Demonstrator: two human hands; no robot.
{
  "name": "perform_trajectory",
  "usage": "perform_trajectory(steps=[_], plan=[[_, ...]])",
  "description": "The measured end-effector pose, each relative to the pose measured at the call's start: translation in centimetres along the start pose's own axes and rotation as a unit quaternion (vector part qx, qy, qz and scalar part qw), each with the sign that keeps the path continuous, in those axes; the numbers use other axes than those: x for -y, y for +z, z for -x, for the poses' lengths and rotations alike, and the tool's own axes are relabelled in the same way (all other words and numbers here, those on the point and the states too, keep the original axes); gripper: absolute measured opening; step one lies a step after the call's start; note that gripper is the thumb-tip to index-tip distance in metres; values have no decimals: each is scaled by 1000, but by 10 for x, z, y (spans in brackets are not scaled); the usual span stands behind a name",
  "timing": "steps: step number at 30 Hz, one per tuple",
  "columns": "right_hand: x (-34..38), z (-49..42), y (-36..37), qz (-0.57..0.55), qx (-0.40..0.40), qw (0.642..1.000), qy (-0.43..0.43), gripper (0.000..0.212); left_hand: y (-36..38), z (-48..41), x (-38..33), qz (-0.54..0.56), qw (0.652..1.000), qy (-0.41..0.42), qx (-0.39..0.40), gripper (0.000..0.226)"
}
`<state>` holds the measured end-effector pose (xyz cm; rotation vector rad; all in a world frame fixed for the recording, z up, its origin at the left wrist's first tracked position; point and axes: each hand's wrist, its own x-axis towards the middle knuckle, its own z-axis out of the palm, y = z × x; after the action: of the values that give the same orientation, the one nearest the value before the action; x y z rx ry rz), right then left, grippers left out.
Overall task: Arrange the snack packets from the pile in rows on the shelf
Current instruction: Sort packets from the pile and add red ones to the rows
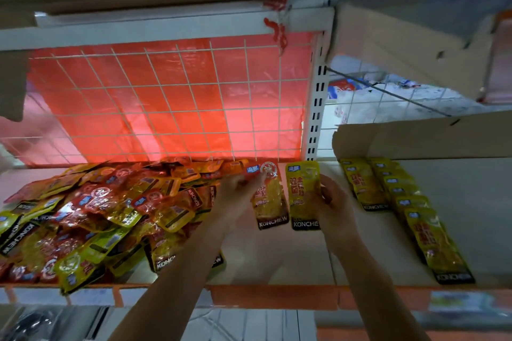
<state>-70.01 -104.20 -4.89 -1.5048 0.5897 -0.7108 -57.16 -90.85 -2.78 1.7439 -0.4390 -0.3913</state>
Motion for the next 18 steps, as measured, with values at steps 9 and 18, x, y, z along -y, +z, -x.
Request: perform_trajectory(steps=[9,18], plan=[[1,-11,-63,-76,25,997,-23,27,94,10,-18,151,971,-135,129,25],[3,-16,-123,-11,42,999,4,11,167,24,-24,140,977,-122,106,23]])
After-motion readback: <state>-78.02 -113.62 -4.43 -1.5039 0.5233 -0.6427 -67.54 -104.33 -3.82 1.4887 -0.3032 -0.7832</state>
